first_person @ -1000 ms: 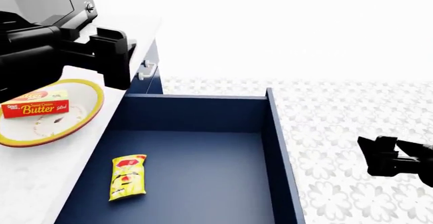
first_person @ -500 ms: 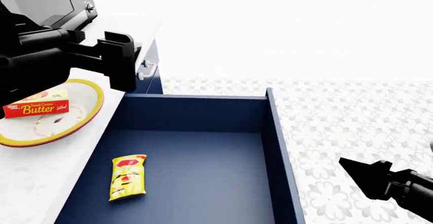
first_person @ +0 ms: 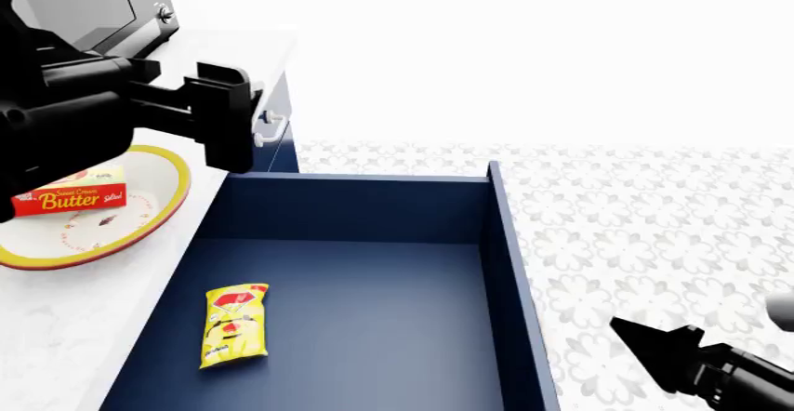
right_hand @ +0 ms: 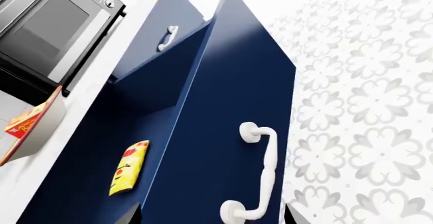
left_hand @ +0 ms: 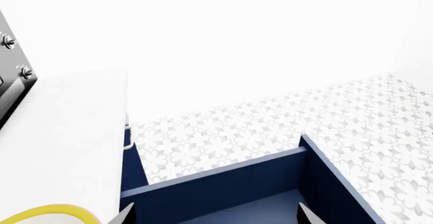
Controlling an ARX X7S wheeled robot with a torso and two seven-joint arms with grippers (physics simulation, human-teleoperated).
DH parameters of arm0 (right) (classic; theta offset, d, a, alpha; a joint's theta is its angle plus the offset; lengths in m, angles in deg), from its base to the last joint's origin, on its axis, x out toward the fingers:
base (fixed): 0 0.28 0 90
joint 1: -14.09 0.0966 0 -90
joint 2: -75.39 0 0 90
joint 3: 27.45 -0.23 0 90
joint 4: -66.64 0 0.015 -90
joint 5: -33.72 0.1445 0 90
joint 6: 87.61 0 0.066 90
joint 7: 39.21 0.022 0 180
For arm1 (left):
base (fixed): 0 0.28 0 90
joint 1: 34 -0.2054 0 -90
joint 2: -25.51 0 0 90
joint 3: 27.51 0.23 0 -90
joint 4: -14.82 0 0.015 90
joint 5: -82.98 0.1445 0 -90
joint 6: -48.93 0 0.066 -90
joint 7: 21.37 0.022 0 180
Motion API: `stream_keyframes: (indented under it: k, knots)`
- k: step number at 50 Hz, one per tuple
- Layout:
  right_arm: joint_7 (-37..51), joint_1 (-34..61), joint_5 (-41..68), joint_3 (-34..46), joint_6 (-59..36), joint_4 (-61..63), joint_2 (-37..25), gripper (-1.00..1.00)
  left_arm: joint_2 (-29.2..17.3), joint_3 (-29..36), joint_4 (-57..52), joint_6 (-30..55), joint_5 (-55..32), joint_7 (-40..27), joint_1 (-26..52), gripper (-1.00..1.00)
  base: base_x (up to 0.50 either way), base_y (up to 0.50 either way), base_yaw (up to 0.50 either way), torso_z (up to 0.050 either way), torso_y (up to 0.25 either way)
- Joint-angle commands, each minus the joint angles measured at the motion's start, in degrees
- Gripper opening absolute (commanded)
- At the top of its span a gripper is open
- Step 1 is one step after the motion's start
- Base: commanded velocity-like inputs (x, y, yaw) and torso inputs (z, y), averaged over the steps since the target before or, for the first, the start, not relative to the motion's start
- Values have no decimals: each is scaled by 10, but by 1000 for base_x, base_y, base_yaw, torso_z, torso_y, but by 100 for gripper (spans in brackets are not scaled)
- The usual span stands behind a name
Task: Place the bar in the bowl and close the drawer.
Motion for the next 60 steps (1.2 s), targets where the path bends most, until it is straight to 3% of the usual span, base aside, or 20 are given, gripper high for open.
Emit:
stream_keyframes:
  k: [1,29,60]
  knots:
    - [-19,-22,11,10,14,-32,23,100,3,3,1,0,1,1,1,100,0,0,0,0,0]
    - [-58,-61,55,25,-6,-125,86,100,6,8,2,-2,12,9,-5,100,0,0,0,0,0]
    - [-150,-13,9,80,-173,-316,243,100,4,12,2,-4,12,12,-5,100,0,0,0,0,0]
